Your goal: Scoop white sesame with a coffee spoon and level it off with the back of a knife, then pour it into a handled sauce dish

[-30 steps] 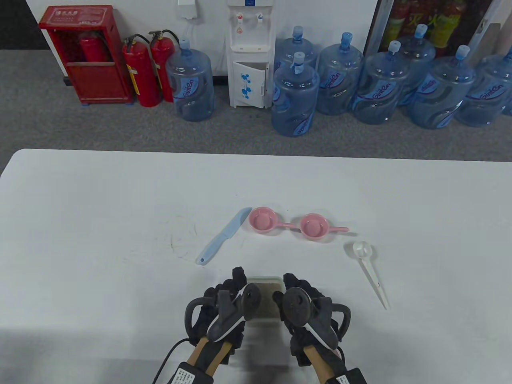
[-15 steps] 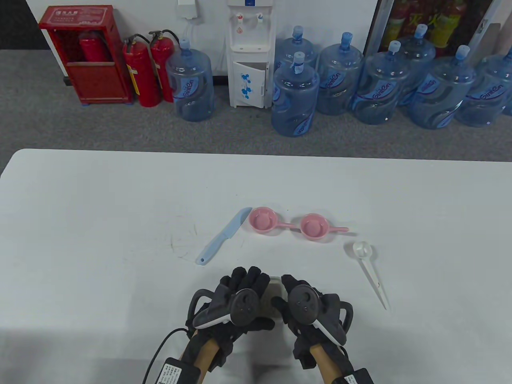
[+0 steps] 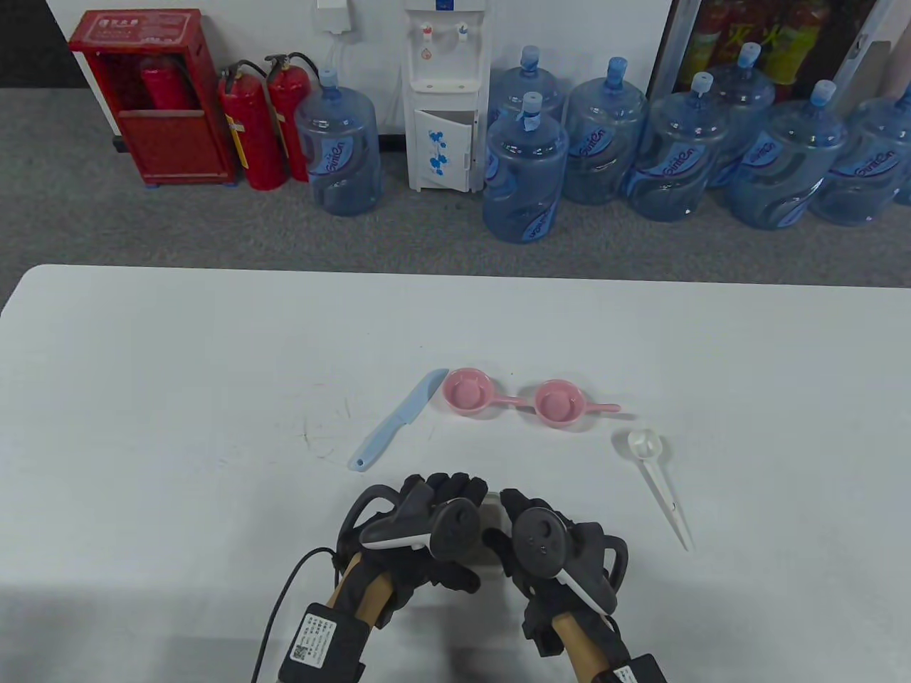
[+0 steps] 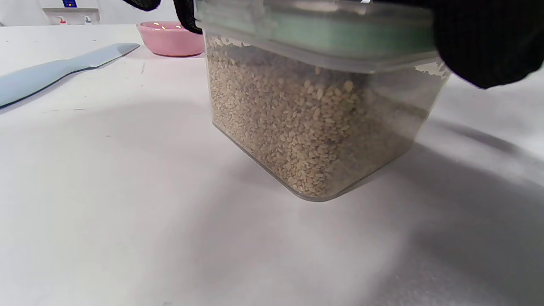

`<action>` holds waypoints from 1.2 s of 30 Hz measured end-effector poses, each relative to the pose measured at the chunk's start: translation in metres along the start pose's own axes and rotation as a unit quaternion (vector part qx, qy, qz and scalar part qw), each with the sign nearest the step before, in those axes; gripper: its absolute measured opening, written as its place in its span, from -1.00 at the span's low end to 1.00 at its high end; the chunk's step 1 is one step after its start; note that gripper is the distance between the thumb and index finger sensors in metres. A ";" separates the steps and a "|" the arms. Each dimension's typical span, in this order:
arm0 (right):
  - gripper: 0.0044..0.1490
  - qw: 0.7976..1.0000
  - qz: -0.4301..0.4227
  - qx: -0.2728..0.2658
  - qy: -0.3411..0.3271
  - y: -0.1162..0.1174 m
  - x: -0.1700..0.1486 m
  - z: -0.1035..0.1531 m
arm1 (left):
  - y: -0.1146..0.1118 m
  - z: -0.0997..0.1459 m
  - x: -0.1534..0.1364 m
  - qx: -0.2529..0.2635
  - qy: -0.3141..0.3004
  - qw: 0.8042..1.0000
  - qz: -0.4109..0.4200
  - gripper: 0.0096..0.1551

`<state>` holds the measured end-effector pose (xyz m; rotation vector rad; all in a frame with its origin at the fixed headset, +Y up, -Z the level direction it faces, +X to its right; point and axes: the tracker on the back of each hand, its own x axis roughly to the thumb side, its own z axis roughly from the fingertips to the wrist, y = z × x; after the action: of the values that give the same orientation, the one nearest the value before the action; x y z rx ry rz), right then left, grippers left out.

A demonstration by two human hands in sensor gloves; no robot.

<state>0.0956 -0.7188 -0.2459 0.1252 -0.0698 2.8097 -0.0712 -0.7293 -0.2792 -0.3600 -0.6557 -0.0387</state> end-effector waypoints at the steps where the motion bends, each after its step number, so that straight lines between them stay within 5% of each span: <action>1: -0.16 1.000 -0.001 0.001 0.000 0.000 0.000 0.000 | 0.000 0.000 0.000 0.000 -0.001 1.000 0.000 0.46; 11: -0.08 0.999 -0.049 -0.001 -0.004 -0.014 -0.006 0.002 | 0.005 0.003 -0.003 0.031 -0.013 0.999 0.031 0.46; 20: -0.14 0.987 -0.025 -0.159 0.016 -0.050 -0.034 0.011 | 0.030 0.024 -0.019 0.098 0.039 0.994 0.013 0.44; 30: -0.01 0.984 0.019 -0.165 0.071 -0.047 -0.070 0.006 | 0.046 0.065 -0.092 0.147 0.195 0.970 0.005 0.43; 36: -0.01 0.986 0.034 -0.136 0.086 -0.040 -0.079 0.002 | 0.037 0.095 -0.153 0.132 0.297 0.946 -0.006 0.42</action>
<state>0.1832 -0.7068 -0.2502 -0.1864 -0.4214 2.8312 -0.2431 -0.6744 -0.3135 -0.0717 -0.0606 -0.0660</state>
